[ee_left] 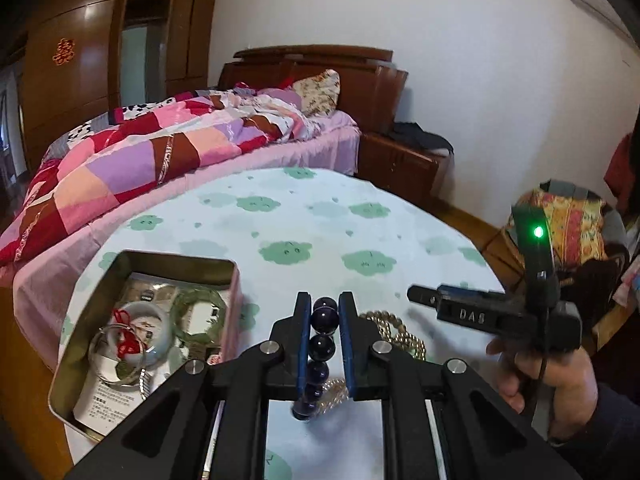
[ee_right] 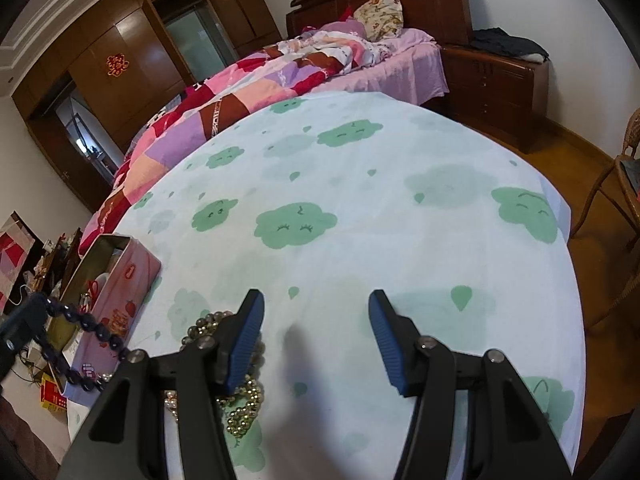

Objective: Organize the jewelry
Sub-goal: 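Grasp the pearl necklace with the right gripper while the left gripper holds the purple bracelet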

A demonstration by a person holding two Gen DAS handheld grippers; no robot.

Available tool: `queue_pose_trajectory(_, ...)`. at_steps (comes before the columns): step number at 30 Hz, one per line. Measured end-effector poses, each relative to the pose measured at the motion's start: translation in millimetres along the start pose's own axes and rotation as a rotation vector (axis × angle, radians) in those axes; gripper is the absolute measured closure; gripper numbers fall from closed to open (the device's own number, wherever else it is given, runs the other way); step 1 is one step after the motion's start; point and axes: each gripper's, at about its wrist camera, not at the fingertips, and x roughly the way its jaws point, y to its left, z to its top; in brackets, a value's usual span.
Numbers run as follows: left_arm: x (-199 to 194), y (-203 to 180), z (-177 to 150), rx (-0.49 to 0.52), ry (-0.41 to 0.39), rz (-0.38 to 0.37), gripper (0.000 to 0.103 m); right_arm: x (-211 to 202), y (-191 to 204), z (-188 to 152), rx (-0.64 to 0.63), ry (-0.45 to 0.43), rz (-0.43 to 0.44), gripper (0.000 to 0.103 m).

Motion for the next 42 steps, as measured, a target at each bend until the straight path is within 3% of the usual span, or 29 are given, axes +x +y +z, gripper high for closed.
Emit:
queue_pose_trajectory(4,-3,3,3,-0.005,-0.008,0.012,0.090,-3,5,-1,-0.027,-0.015,0.041,0.045)
queue_pose_trajectory(8,-4,5,2,-0.002,-0.011,0.032,0.090,-10,30,-4,-0.139,-0.039,0.107,0.053)
queue_pose_trajectory(11,-6,10,2,-0.014,-0.015,0.033,0.090,-10,61,-14,-0.258,-0.002,0.197,0.059)
queue_pose_trajectory(15,-10,18,2,-0.033,-0.021,0.037,0.090,-15,102,-32,-0.459,0.040,0.266,0.060)
queue_pose_trajectory(19,-10,23,1,-0.042,-0.017,0.040,0.090,-10,116,-48,-0.548,0.092,0.283,0.060)
queue_pose_trajectory(28,-6,23,-7,-0.044,0.003,0.033,0.090,15,118,-64,-0.603,0.162,0.183,0.060)
queue_pose_trajectory(31,-5,23,-9,-0.046,0.011,0.033,0.090,15,119,-67,-0.617,0.163,0.136,0.072)
queue_pose_trajectory(32,-4,25,-10,-0.050,0.013,0.034,0.090,15,118,-67,-0.616,0.158,0.125,0.081)
queue_pose_trajectory(33,-4,25,-10,-0.052,0.015,0.035,0.090,15,116,-66,-0.604,0.157,0.126,0.086)
queue_pose_trajectory(42,-6,28,-12,-0.062,0.013,0.034,0.090,5,108,-54,-0.491,0.131,0.222,0.094)
